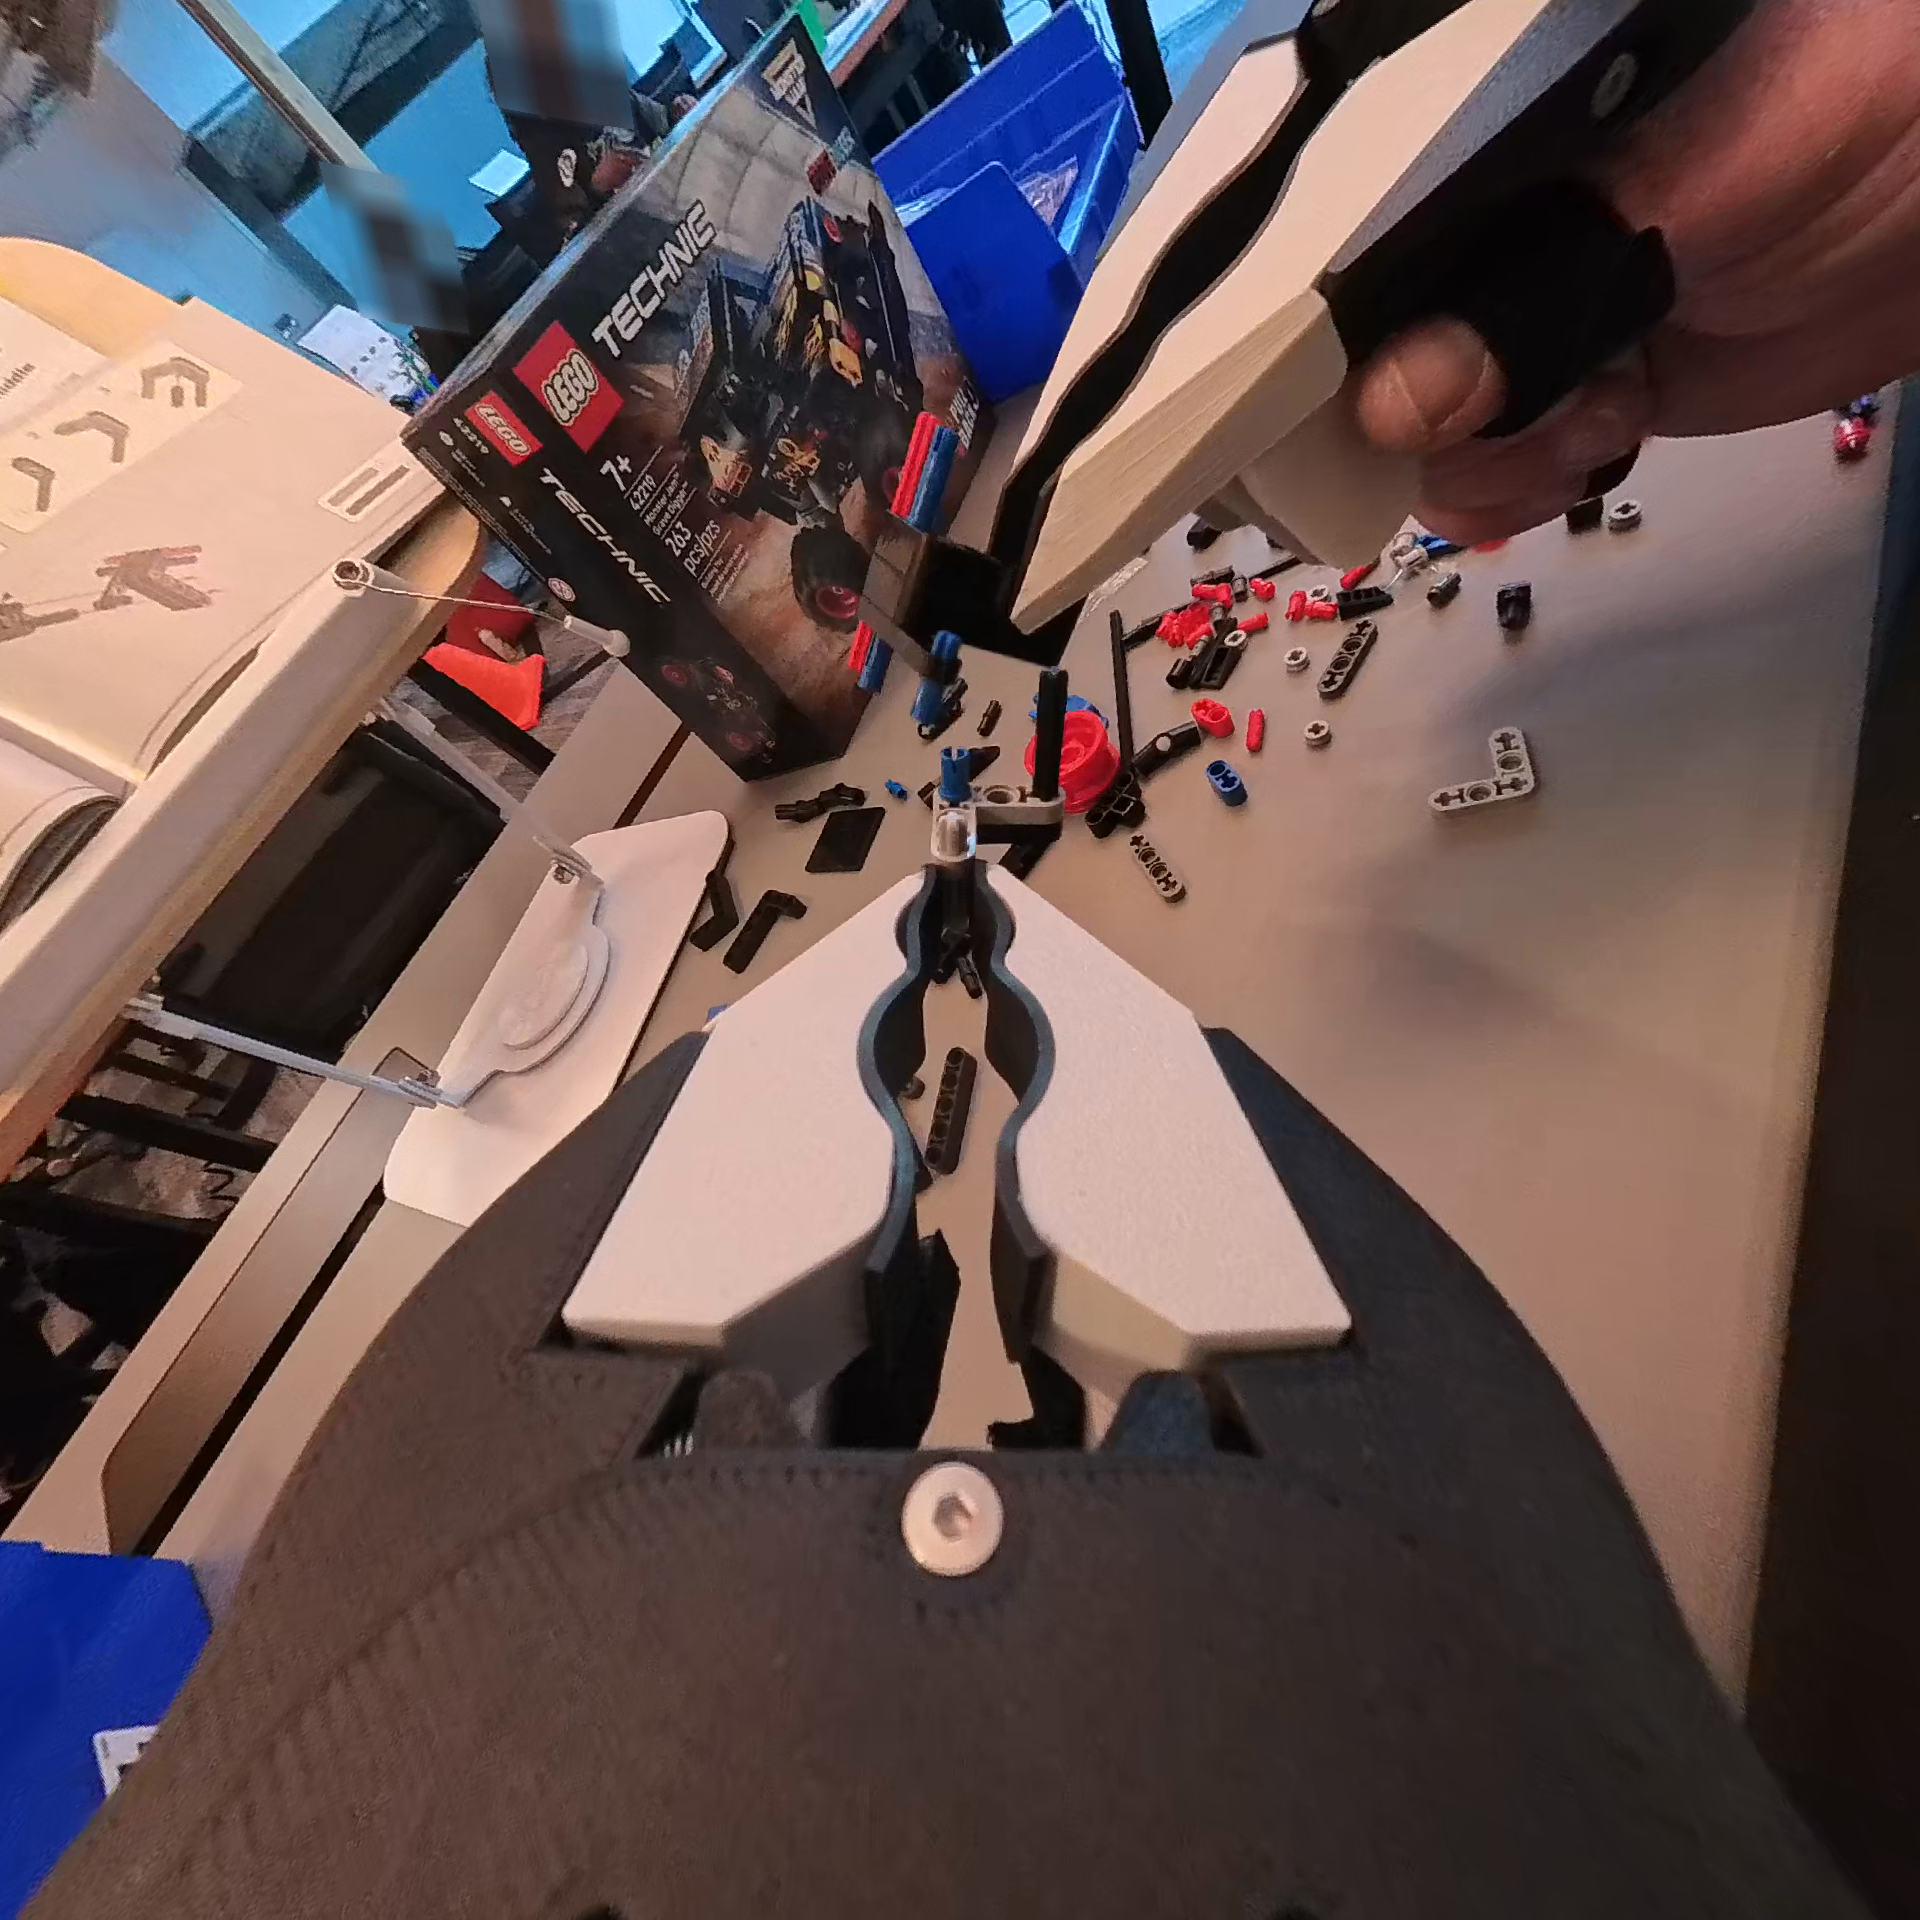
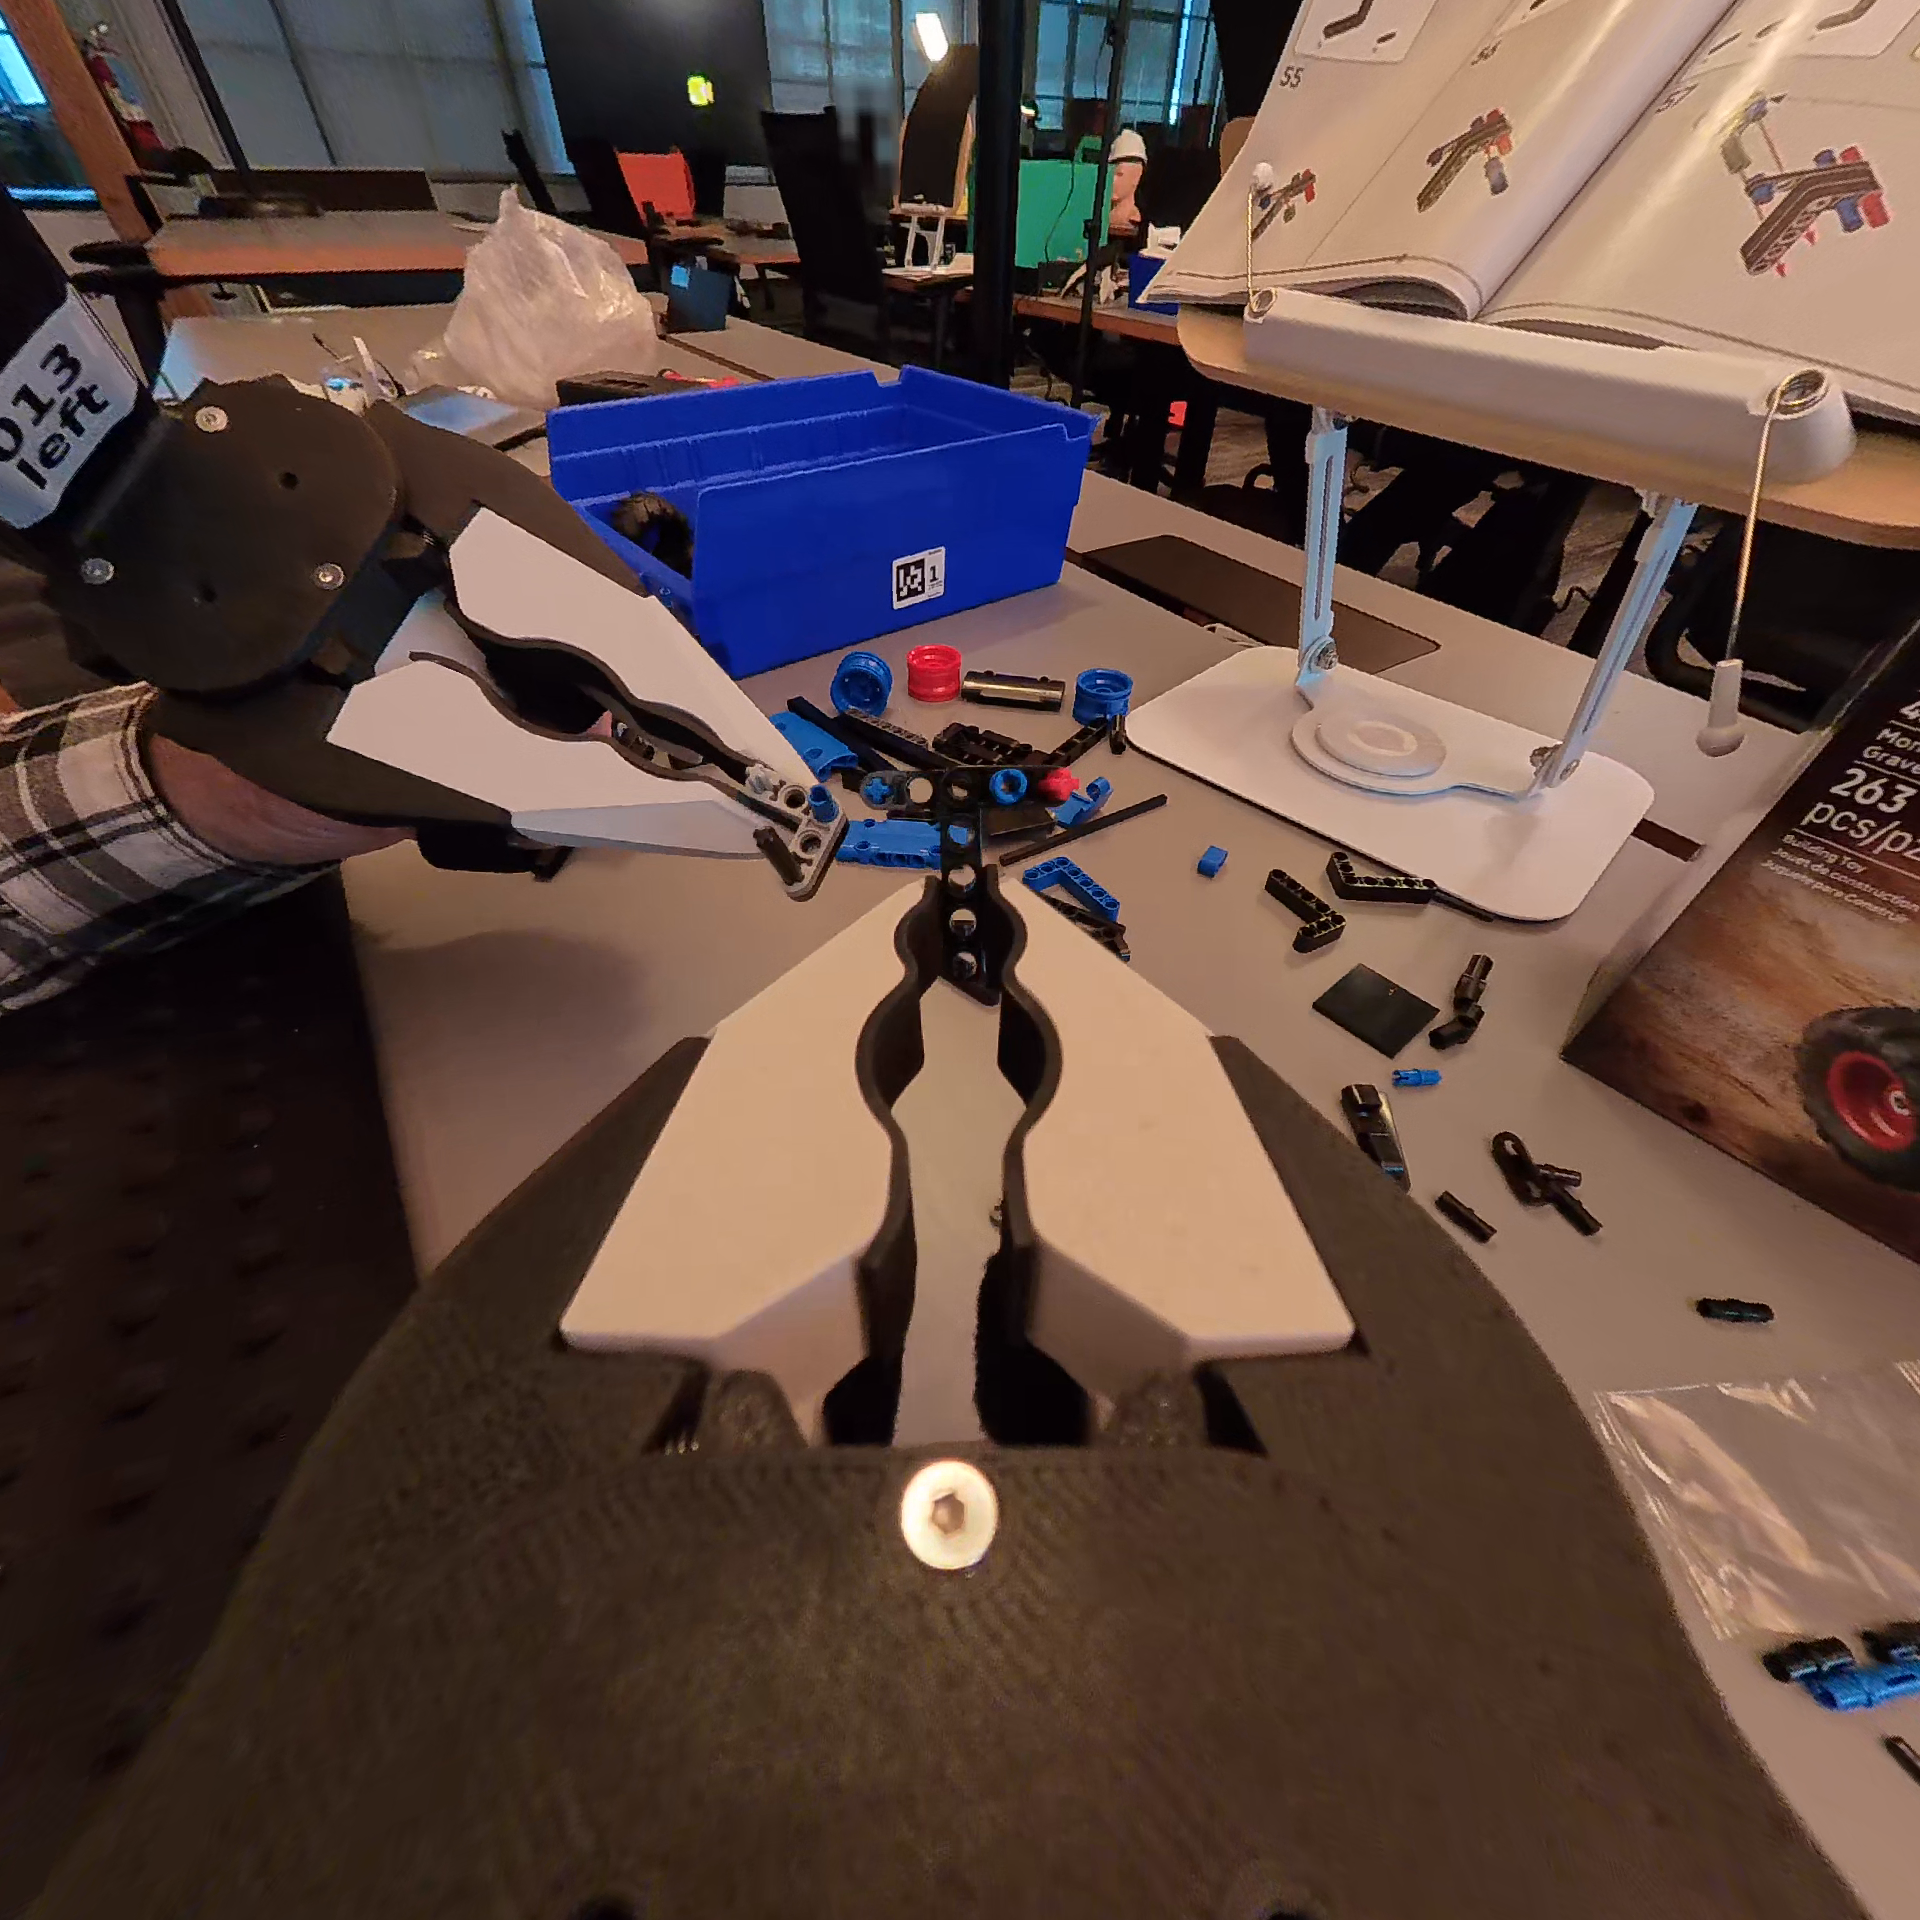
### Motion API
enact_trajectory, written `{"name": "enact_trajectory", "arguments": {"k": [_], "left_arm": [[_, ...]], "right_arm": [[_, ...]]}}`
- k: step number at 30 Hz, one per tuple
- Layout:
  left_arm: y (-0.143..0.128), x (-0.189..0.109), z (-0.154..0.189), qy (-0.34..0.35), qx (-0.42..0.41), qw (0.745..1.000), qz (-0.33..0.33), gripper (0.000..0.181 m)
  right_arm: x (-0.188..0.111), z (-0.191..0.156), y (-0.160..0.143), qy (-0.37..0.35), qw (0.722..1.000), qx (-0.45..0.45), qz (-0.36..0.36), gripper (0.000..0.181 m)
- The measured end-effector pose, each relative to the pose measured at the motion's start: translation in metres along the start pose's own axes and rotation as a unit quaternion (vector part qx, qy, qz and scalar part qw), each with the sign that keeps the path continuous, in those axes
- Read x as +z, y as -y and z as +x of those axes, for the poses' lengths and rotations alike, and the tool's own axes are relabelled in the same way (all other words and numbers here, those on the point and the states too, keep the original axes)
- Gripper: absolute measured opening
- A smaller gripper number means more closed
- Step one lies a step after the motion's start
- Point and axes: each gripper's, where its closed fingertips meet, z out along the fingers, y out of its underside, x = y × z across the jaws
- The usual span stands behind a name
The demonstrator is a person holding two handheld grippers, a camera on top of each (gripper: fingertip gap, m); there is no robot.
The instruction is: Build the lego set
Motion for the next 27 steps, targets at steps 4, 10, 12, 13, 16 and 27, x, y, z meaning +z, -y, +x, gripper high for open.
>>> {"name": "enact_trajectory", "arguments": {"k": [4,10,12,13,16,27], "left_arm": [[0.0004,-0.0006,-0.0019,0.005,0.000,1.000,0.001,0.001],[0.0012,-0.0006,-0.0024,0.010,0.004,1.000,0.002,0.001],[0.0006,0.0001,-0.0019,0.012,0.009,1.000,-0.002,0.001],[0.0004,0.0006,-0.0014,0.013,0.013,1.000,-0.004,0.001],[-0.0007,0.0019,-0.0009,0.019,0.027,0.999,-0.012,0.001],[-0.0066,0.0090,-0.0005,0.054,0.084,0.993,-0.057,0.001]], "right_arm": [[-0.0011,0.0016,0.0016,-0.006,1.000,-0.003,0.004,0.005],[-0.0010,0.0015,0.0019,-0.008,1.000,-0.006,0.003,0.005],[-0.0004,0.0007,0.0013,-0.006,1.000,-0.006,0.002,0.005],[-0.0001,0.0002,0.0011,-0.004,1.000,-0.005,0.001,0.005],[0.0012,-0.0010,-0.0011,-0.001,1.000,-0.002,-0.005,0.005],[0.0059,-0.0075,-0.0070,0.028,0.999,0.039,-0.018,0.005]]}}
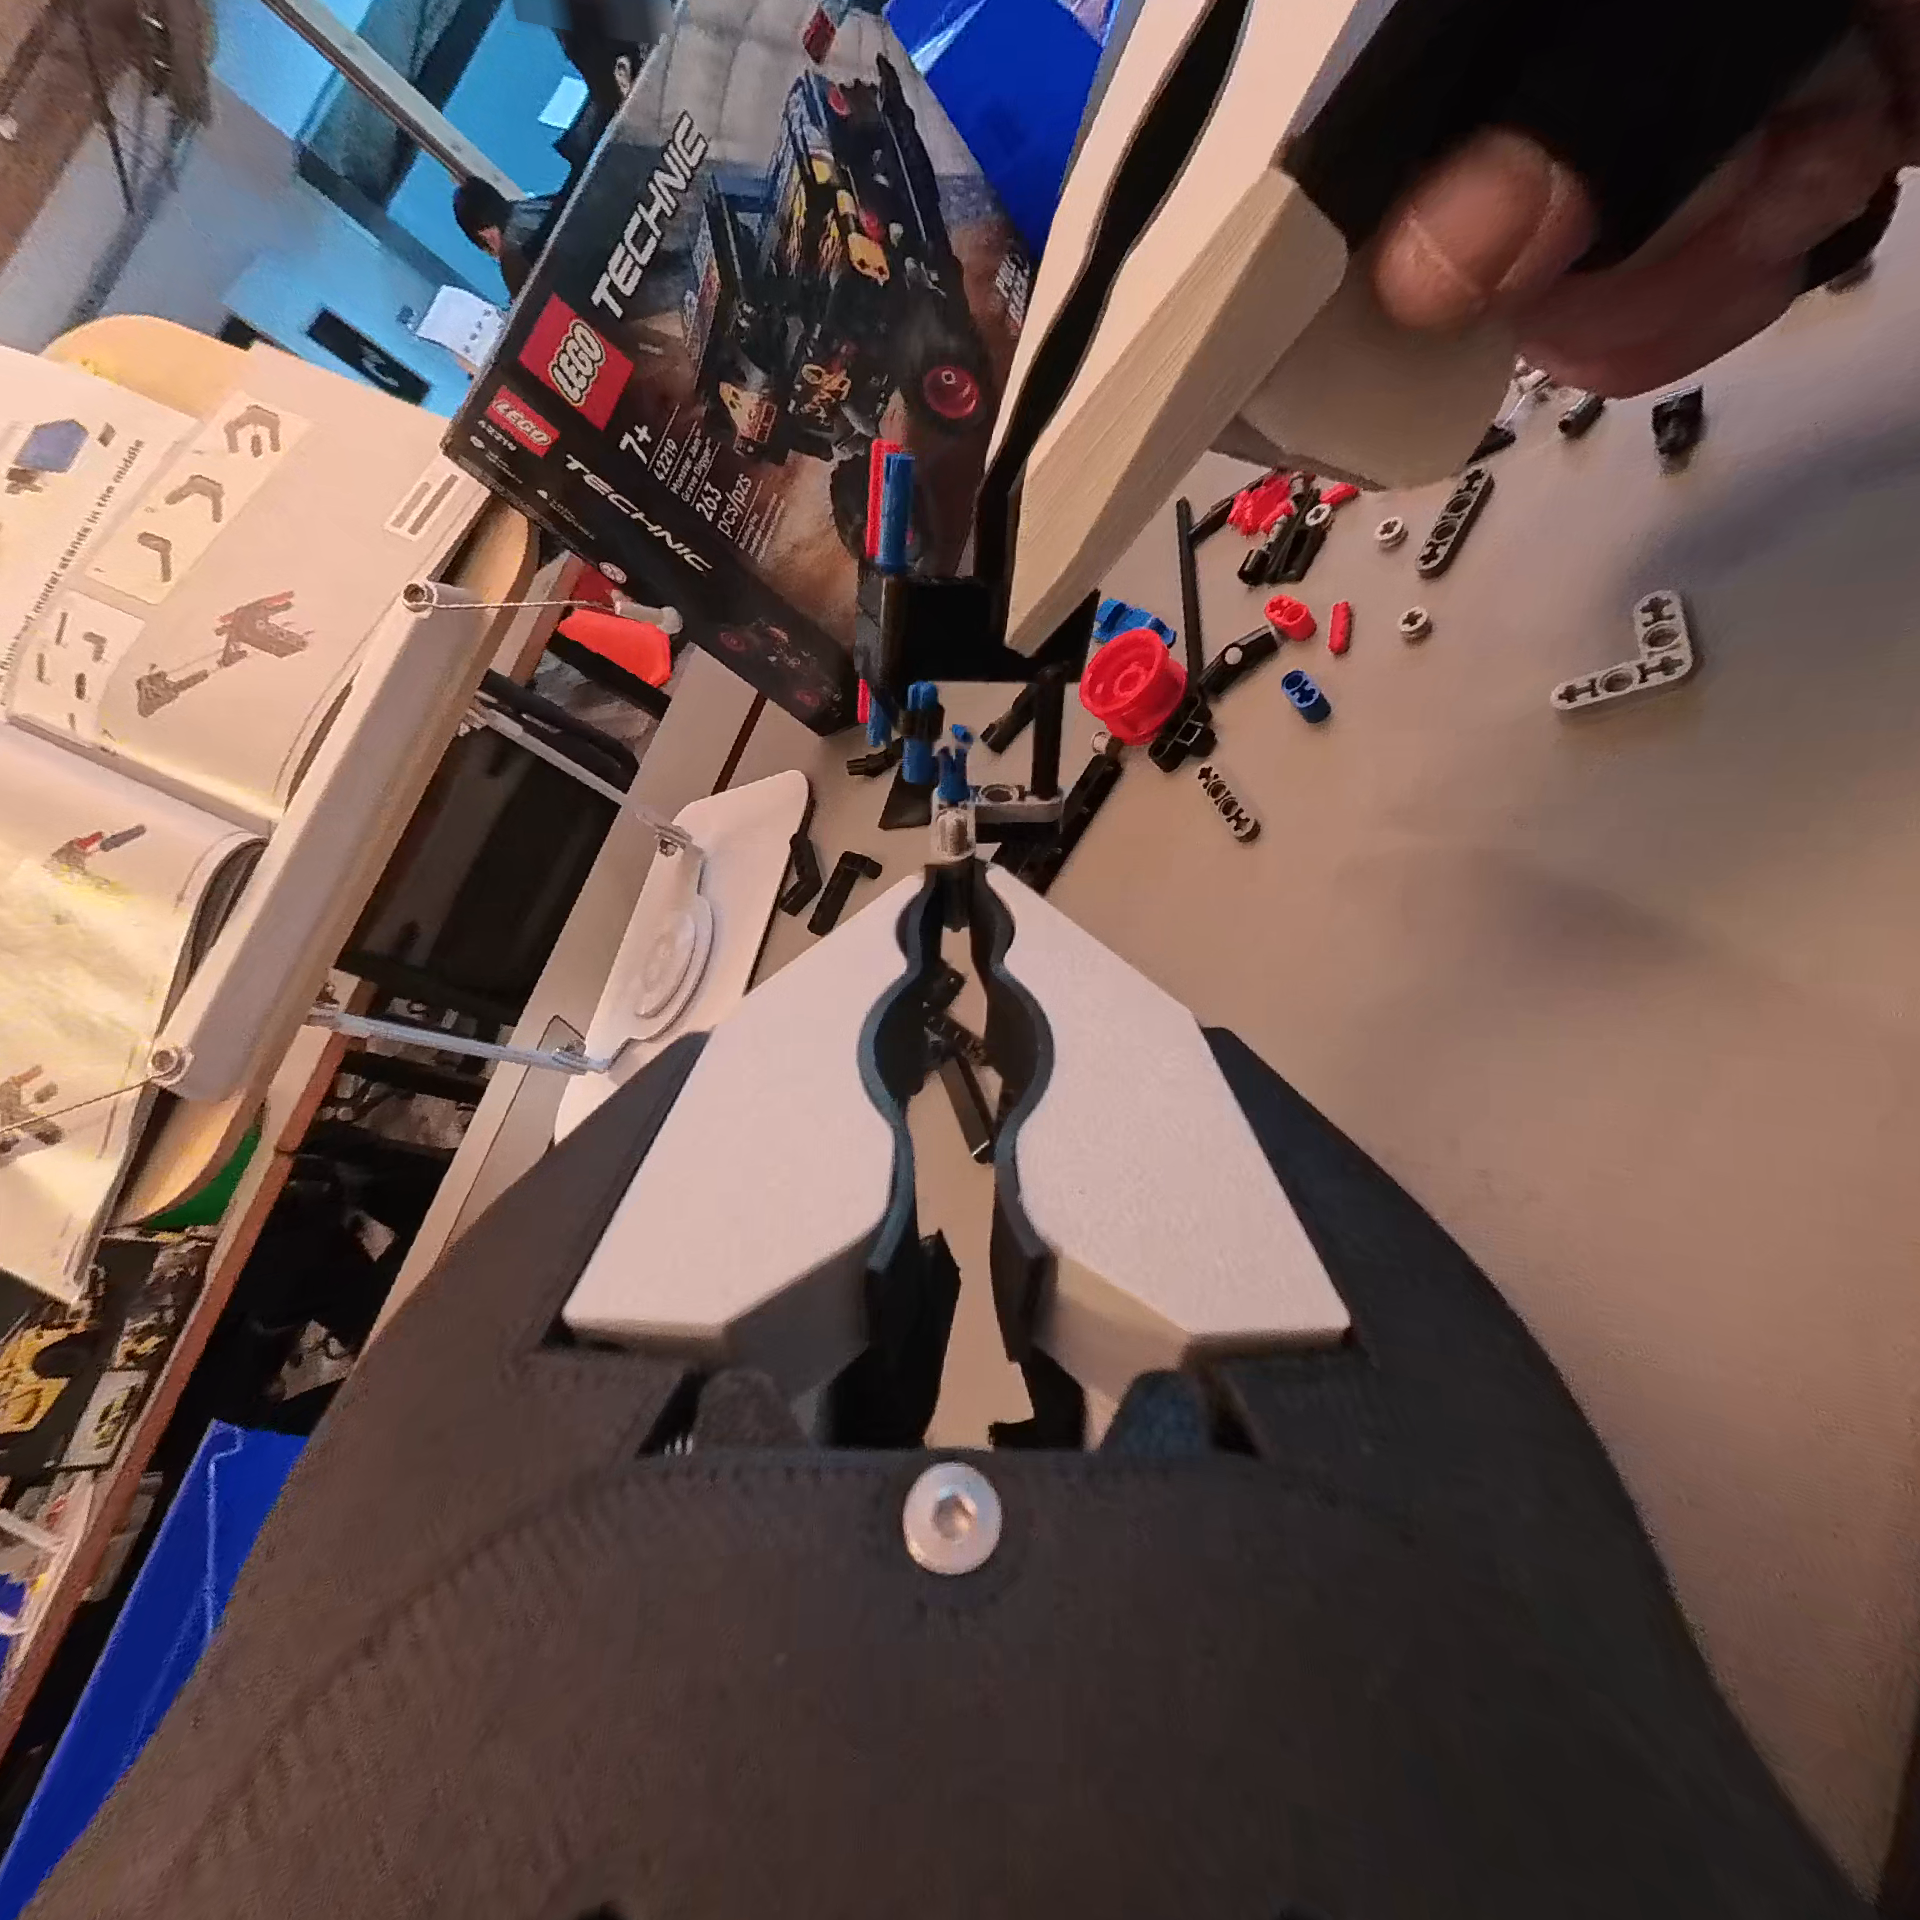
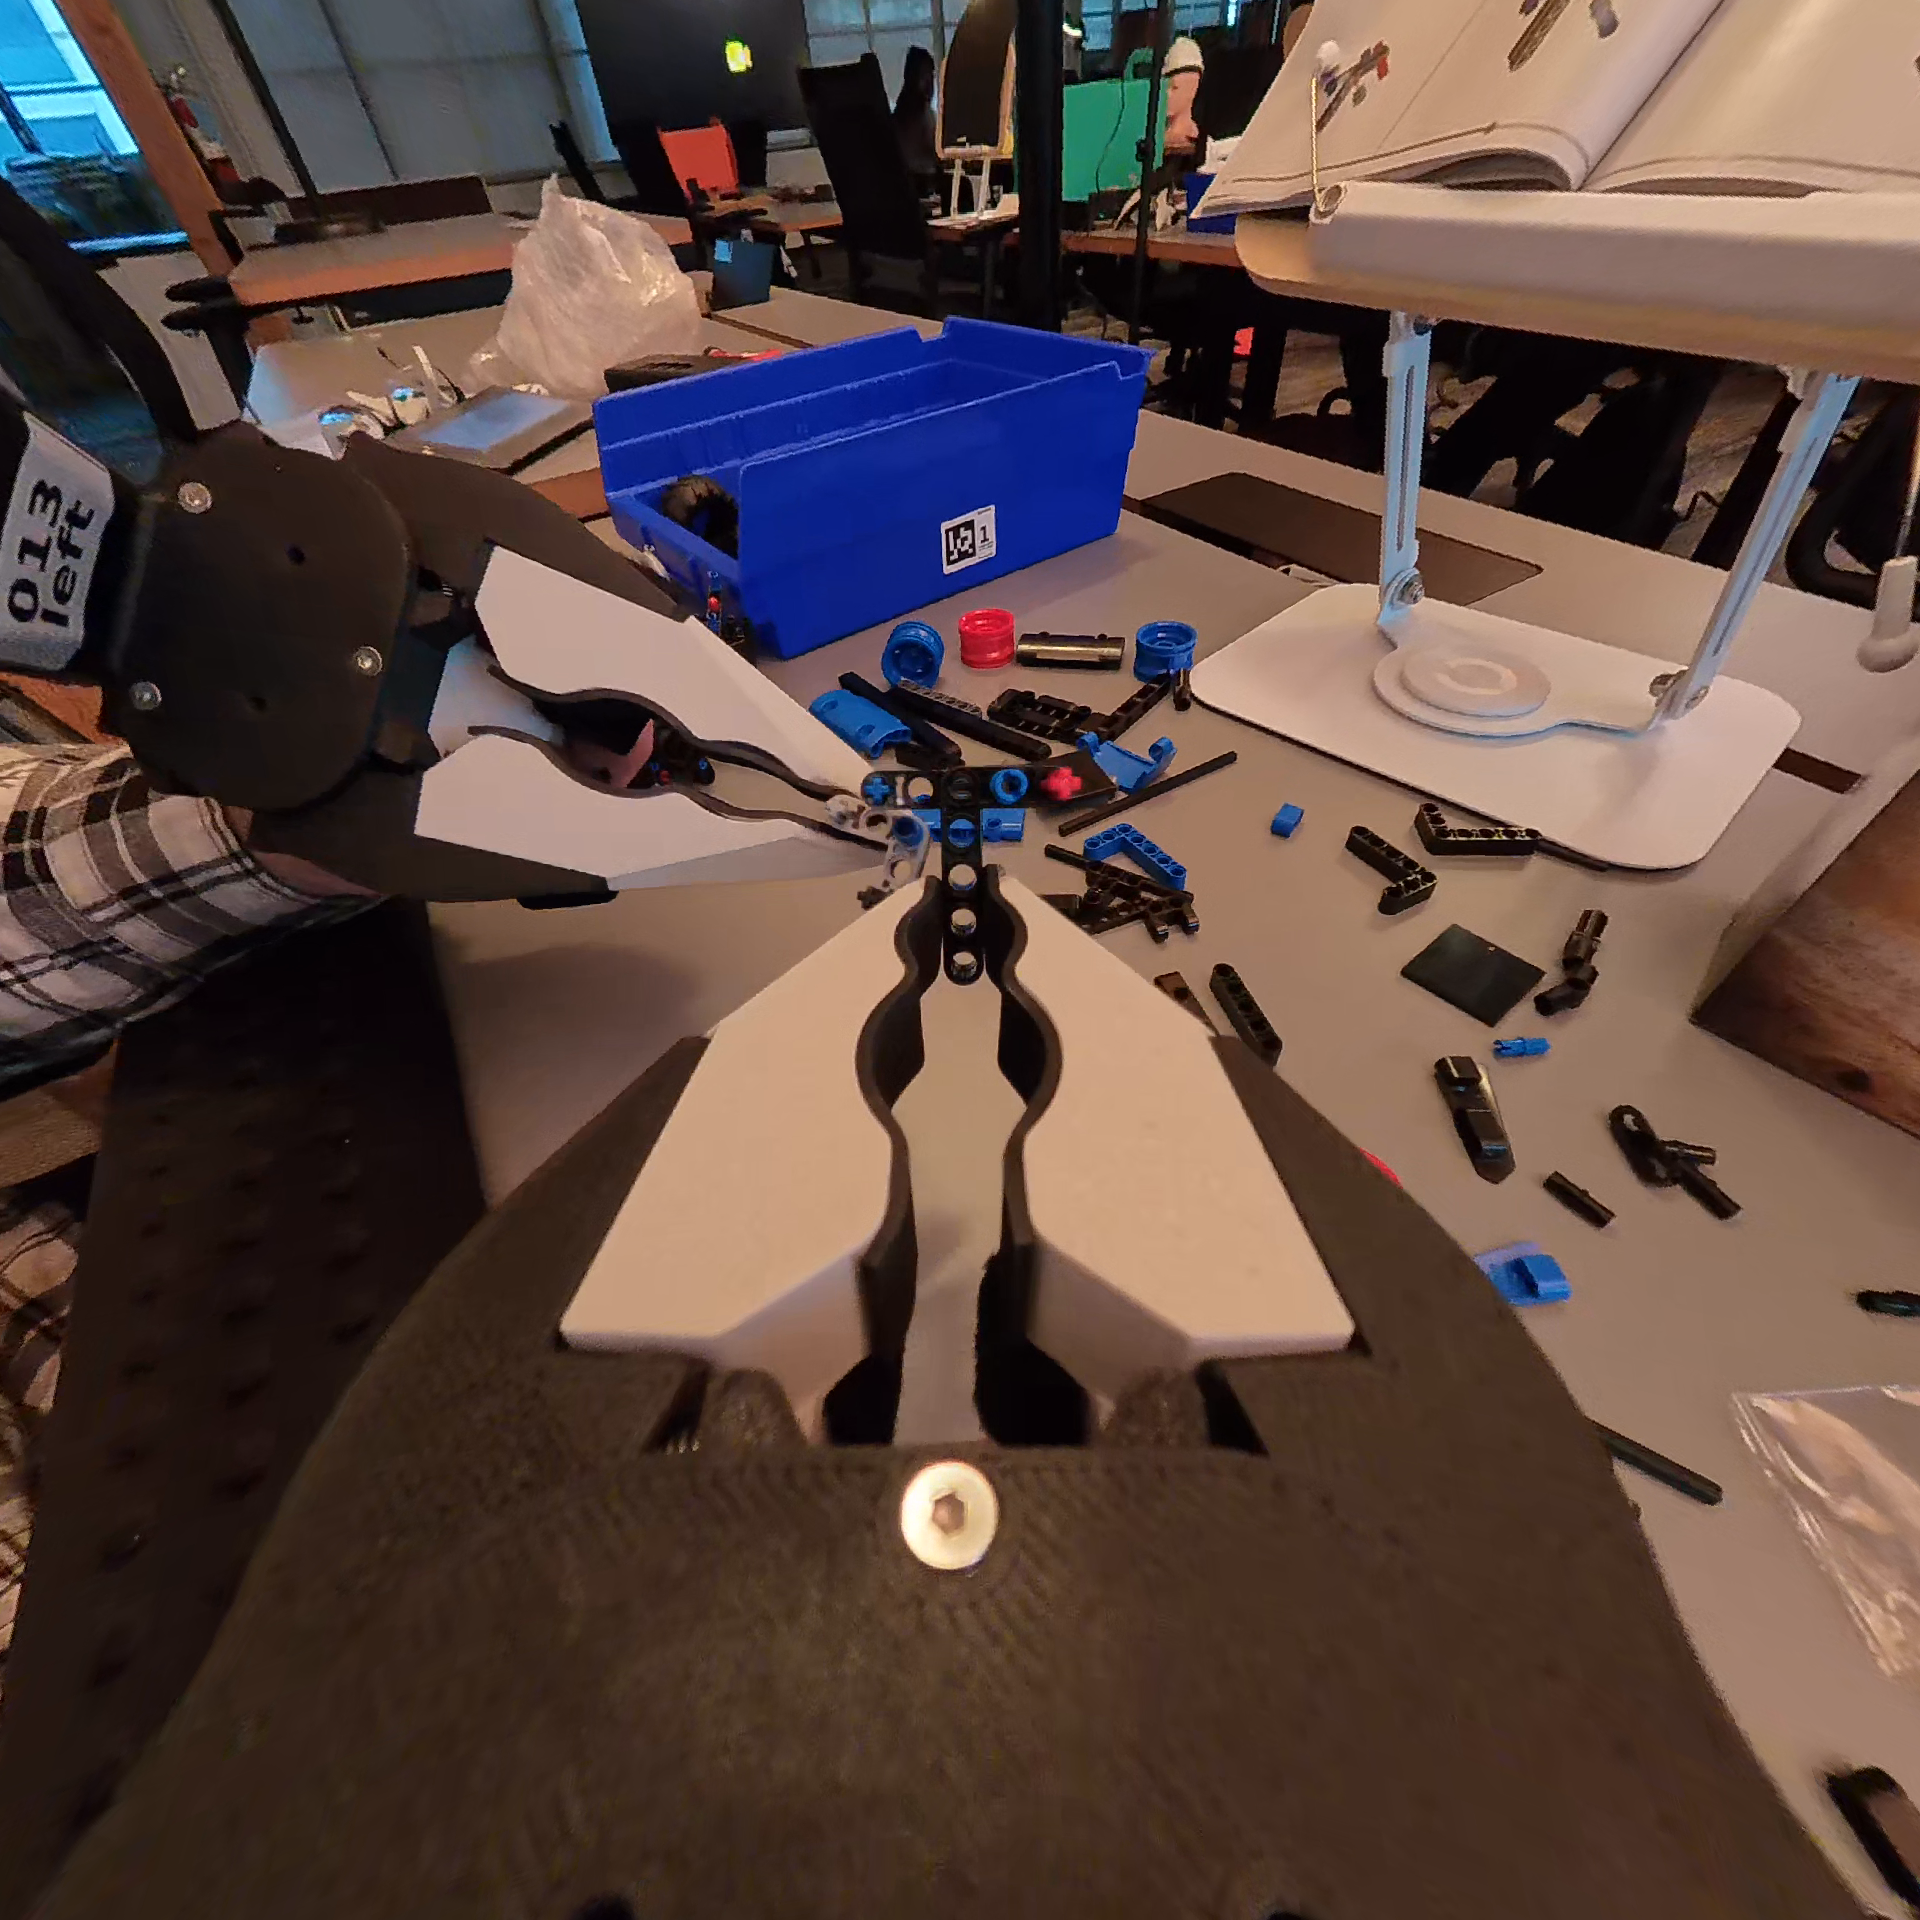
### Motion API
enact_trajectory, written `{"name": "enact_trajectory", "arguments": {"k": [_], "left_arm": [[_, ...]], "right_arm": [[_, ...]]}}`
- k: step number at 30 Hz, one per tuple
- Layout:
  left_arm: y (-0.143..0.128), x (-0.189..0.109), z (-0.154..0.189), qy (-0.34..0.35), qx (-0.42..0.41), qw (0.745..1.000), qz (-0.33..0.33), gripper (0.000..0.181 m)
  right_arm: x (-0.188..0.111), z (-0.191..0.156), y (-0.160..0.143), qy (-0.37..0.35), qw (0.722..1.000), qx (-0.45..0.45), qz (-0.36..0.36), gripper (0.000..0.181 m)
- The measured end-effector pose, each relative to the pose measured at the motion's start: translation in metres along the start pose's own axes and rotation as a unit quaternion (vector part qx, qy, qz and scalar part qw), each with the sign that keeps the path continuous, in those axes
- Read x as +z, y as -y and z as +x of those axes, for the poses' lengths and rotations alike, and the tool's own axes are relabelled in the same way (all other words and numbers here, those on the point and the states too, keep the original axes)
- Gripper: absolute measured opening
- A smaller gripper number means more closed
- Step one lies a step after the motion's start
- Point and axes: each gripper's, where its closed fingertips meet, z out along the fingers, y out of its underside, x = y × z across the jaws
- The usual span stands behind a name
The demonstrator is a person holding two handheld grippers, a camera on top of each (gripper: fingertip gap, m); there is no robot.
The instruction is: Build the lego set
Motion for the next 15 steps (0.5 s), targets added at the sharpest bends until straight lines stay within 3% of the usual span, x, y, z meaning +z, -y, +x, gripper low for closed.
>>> {"name": "enact_trajectory", "arguments": {"k": [15], "left_arm": [[-0.003,0.003,-0.003,0.041,0.056,0.997,-0.035,0.001]], "right_arm": [[0.007,0.000,-0.015,0.002,0.999,0.036,-0.040,0.005]]}}
